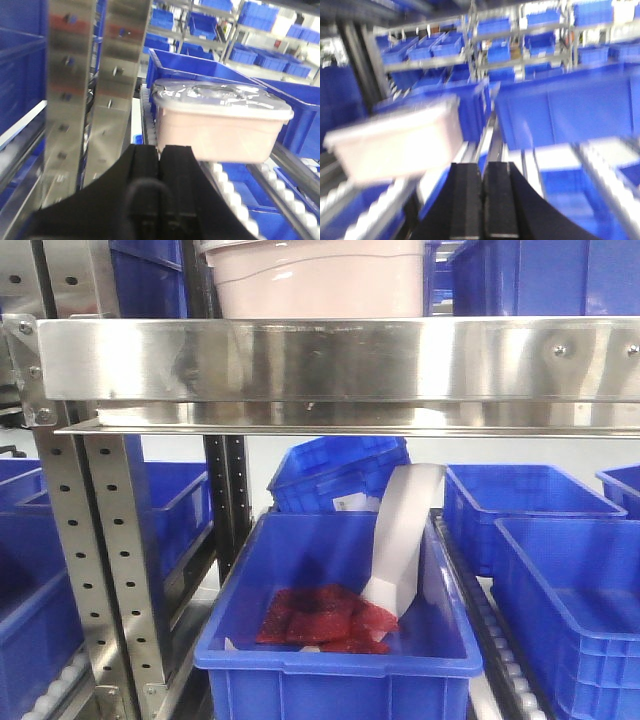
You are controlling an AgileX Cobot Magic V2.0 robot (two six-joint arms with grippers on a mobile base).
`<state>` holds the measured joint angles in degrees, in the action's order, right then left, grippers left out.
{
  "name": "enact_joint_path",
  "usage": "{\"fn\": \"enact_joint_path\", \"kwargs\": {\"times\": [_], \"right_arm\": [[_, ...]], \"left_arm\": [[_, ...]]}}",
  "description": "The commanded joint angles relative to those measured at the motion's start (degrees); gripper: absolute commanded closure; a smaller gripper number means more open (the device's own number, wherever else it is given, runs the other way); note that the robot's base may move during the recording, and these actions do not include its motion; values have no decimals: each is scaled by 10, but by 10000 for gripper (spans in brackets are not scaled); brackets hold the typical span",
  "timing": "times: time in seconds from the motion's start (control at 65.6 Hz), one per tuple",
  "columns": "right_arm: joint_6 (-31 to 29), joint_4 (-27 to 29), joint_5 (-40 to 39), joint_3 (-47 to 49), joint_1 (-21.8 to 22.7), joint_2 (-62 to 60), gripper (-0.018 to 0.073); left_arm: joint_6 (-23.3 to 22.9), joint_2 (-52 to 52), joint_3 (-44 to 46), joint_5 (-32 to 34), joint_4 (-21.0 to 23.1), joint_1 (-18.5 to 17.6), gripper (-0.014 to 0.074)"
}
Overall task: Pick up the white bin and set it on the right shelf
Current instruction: 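Open both grippers and pull them back from the bin's clips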
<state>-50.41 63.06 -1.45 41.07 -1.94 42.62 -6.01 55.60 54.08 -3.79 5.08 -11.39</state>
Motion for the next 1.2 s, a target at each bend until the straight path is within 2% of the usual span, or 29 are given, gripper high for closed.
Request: {"fn": "enact_joint_path", "kwargs": {"times": [0.0,0.244,0.411,0.548,1.188], "right_arm": [[-2,2,-7,-35,0,-57,505],[-2,2,-19,-173,0,-253,505],[-2,3,-8,-217,0,-355,505],[-2,3,4,-230,0,-383,505],[-2,3,11,-230,0,-384,505]], "left_arm": [[-3,-60,-53,77,6,-5,715],[1,-266,-253,74,-2,-5,715],[1,-402,-331,50,-5,-5,715],[1,-473,-359,33,-5,-5,715],[1,-496,-367,38,-5,-5,715]]}}
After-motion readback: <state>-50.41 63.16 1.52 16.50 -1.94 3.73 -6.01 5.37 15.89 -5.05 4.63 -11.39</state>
